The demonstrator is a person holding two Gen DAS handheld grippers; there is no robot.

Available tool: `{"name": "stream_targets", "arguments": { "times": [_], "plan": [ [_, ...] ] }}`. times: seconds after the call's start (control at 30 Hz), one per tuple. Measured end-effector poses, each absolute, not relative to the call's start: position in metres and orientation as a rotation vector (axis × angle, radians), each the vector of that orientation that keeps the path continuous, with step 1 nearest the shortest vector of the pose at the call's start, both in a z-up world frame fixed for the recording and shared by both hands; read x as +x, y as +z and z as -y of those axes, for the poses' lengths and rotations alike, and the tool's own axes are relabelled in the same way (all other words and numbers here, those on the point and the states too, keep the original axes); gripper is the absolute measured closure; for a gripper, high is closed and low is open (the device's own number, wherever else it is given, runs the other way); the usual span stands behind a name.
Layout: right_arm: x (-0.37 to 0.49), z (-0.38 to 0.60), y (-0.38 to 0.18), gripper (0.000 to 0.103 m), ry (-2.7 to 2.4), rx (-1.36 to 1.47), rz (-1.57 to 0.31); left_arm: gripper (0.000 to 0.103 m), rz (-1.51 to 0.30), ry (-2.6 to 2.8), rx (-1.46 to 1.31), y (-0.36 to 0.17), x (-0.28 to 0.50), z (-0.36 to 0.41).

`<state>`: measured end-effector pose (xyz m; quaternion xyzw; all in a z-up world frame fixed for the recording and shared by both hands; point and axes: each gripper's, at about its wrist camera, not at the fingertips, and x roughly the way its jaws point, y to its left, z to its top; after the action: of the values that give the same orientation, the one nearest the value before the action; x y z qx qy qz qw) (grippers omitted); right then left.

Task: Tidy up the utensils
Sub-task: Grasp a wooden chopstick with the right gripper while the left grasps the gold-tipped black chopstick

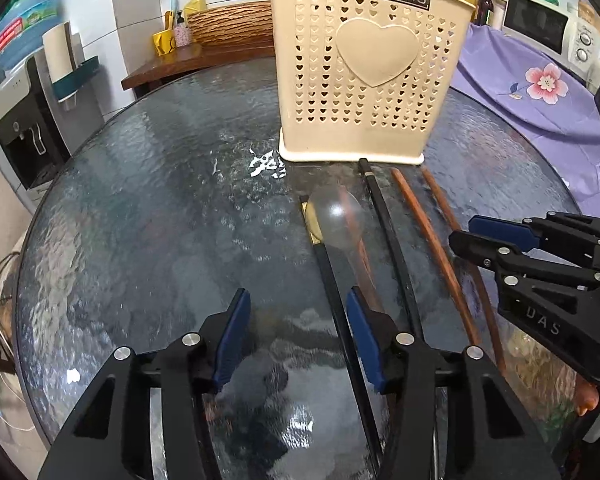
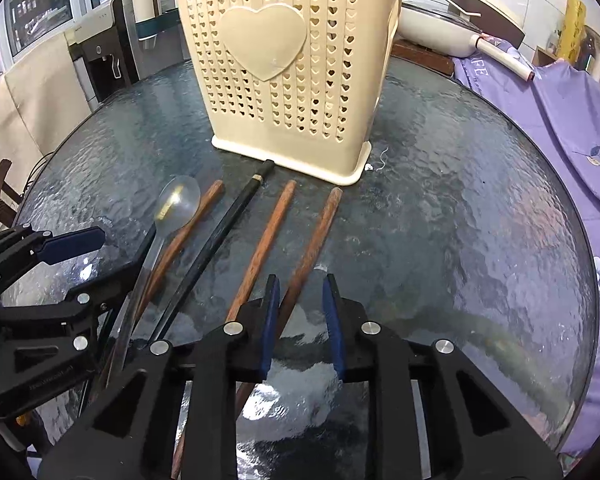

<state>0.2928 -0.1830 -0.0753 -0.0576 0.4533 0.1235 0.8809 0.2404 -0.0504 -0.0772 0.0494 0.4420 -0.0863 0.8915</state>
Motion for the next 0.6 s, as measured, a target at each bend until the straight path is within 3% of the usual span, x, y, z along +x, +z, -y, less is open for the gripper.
{"name": "stream_targets", "arguments": {
  "times": [0.23,0.5,0.6],
  "plan": [
    [0.314,0.182,-0.073,0.086,0.251,-0.103,-0.963,0.066,-0.925,-0.183,0.123,-0.077,0.267,0.058],
    [0.337,0.180,-0.072,0.093,0.252,-0.031,-0.979,0.091,-0.927,-0.194,0.143,-0.076,0.275,0.067],
    [0.335,0.176,-0.073,0.094,0.257,-0.028,-0.977,0.093,-0.924,-0.198,0.150,-0.076,0.273,0.068]
  ]
}}
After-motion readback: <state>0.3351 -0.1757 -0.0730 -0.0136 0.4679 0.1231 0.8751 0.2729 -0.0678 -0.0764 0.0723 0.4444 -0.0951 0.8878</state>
